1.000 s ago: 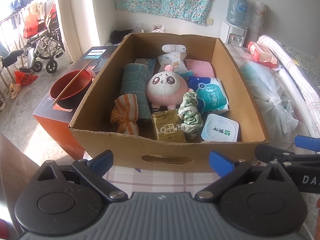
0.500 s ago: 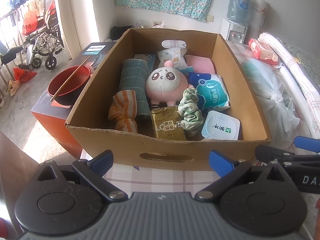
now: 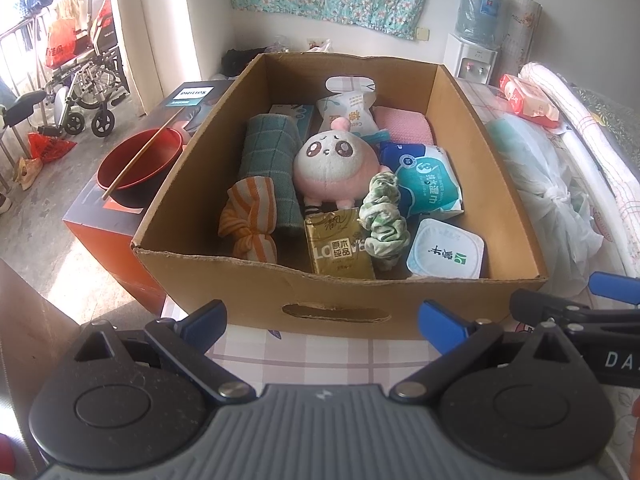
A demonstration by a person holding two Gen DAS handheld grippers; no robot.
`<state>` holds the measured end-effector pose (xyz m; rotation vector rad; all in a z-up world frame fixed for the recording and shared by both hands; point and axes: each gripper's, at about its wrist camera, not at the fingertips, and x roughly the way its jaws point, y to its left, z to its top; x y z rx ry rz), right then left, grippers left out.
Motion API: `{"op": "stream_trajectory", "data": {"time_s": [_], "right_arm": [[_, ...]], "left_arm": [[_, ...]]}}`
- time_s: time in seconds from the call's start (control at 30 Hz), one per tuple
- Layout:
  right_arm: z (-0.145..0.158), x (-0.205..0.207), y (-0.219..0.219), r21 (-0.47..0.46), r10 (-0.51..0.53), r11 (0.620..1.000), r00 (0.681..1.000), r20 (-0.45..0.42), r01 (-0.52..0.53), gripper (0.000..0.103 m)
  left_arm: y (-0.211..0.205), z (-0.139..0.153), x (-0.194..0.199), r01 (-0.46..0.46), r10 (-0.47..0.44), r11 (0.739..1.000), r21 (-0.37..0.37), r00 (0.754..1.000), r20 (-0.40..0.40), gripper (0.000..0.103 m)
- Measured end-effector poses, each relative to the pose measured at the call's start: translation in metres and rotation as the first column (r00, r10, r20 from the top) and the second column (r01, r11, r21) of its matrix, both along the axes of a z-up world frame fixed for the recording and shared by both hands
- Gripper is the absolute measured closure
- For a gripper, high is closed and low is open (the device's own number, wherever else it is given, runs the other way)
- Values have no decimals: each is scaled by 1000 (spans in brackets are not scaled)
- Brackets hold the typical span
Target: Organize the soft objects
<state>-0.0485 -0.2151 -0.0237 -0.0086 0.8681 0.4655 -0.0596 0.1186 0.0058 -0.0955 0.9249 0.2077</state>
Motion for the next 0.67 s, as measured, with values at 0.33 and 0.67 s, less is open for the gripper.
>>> {"op": "stream_trajectory", "data": {"time_s": [0.33, 0.67], "right_arm": [[-1, 2, 0, 0, 2, 1000, 1000, -5, -2, 1], [-2, 2, 1, -1, 1, 1000, 1000, -7, -1, 1]], "left_arm": [[0, 0, 1, -1, 1, 1000, 4, 1000, -2, 1], [0, 0, 1, -1, 1, 1000, 3, 1000, -3, 1]]}}
